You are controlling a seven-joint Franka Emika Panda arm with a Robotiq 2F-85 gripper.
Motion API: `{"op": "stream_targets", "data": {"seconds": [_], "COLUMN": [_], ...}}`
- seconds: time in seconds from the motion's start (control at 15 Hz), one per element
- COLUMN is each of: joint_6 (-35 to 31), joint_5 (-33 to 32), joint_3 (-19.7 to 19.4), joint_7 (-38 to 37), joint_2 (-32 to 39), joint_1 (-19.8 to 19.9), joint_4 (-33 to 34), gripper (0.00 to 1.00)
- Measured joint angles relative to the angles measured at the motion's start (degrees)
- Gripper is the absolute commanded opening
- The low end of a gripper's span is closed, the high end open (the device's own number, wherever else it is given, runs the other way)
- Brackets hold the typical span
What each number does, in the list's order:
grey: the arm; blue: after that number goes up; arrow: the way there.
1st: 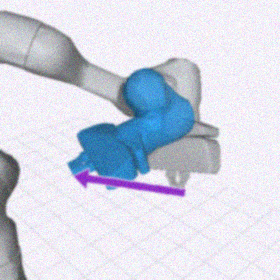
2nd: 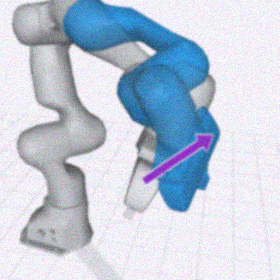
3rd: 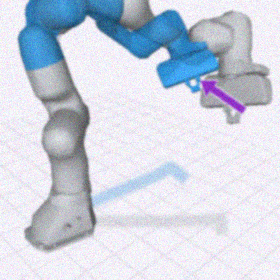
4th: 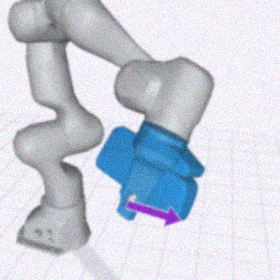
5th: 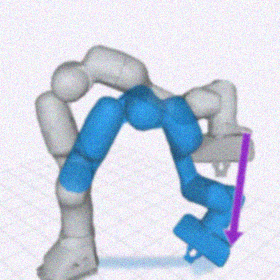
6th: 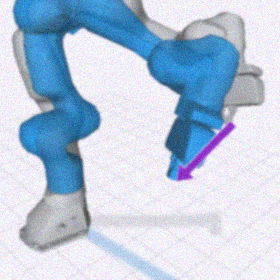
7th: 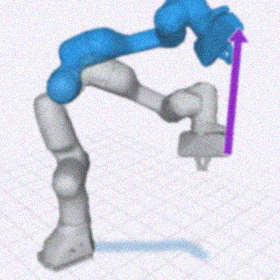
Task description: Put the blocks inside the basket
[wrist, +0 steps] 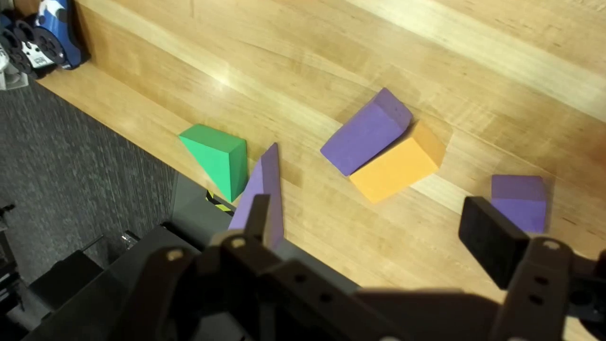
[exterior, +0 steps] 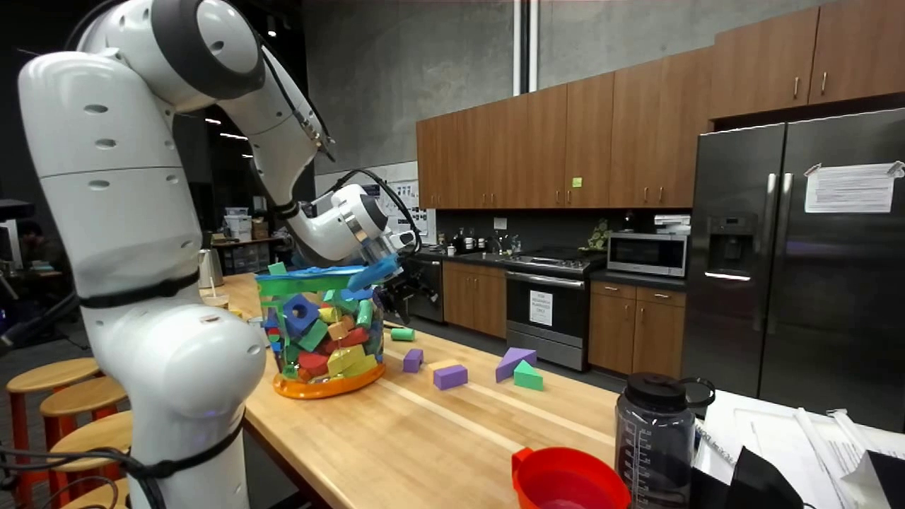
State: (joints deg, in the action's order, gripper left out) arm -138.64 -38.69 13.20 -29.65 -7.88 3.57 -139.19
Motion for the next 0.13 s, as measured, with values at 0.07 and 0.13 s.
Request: {"op": "stream_targets", "data": {"seconds": [0.07,0.13], "joint_6": [-0.8,-1.43], "joint_5": [-1.34,-2.18], "joint_3": [-0.56,-1.07], "joint_7": [-1.12,-1.81], "joint_2": [1.04,1.97], "joint_1": [0.0,0.0], "joint_4": [0.36,0.73], "gripper": [1.0,1.0]}}
